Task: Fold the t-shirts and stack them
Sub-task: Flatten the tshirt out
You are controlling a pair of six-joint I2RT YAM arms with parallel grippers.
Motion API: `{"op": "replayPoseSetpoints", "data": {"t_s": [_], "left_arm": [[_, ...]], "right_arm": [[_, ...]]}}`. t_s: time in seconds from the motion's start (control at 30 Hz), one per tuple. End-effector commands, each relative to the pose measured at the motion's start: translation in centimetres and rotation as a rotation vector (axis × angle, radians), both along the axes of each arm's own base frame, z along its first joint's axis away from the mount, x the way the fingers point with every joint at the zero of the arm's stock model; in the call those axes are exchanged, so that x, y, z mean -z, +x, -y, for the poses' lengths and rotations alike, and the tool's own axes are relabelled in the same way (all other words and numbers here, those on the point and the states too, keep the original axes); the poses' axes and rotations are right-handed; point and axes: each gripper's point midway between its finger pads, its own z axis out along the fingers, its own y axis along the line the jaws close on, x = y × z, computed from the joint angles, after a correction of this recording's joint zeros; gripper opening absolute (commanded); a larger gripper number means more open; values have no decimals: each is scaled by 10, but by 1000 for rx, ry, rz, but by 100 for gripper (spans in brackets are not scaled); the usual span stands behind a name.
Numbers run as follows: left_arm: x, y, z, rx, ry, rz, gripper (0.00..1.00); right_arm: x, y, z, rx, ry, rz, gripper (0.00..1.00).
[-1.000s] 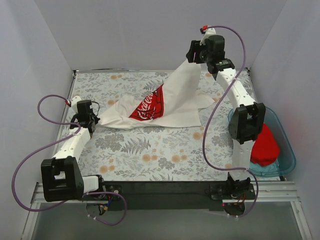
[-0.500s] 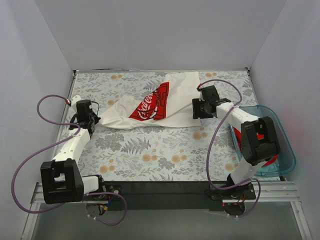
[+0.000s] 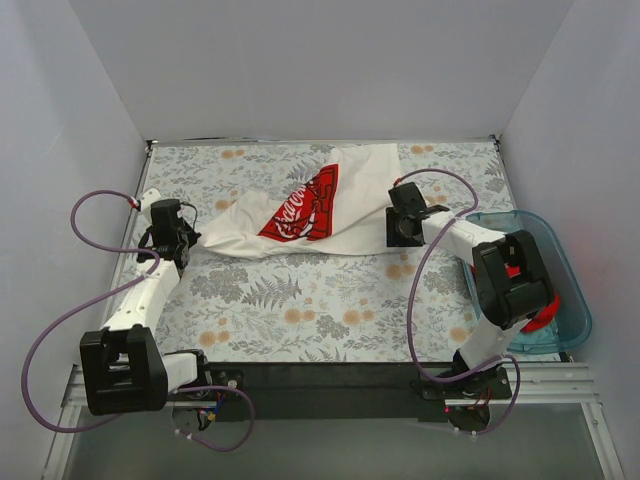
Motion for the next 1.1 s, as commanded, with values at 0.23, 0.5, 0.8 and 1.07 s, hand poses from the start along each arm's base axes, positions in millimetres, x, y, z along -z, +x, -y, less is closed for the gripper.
{"op": "replayPoseSetpoints", "data": {"t_s": [0.23,0.5,0.8,1.07], "left_arm": [[-21,6,5,17,-15,73,0],[-21,5,5,18,-15,75,0],[-21,5,6,20,-15,77,0],[-14,4,5,19,-12,56,0]], "right_arm": [[29,-9,2,83,-41,-40,48],[42,-20,12,119,-44,-88,39],[57,-36,24,147,1,-185,28],[60,-43,29,157,10,-209,37]]}}
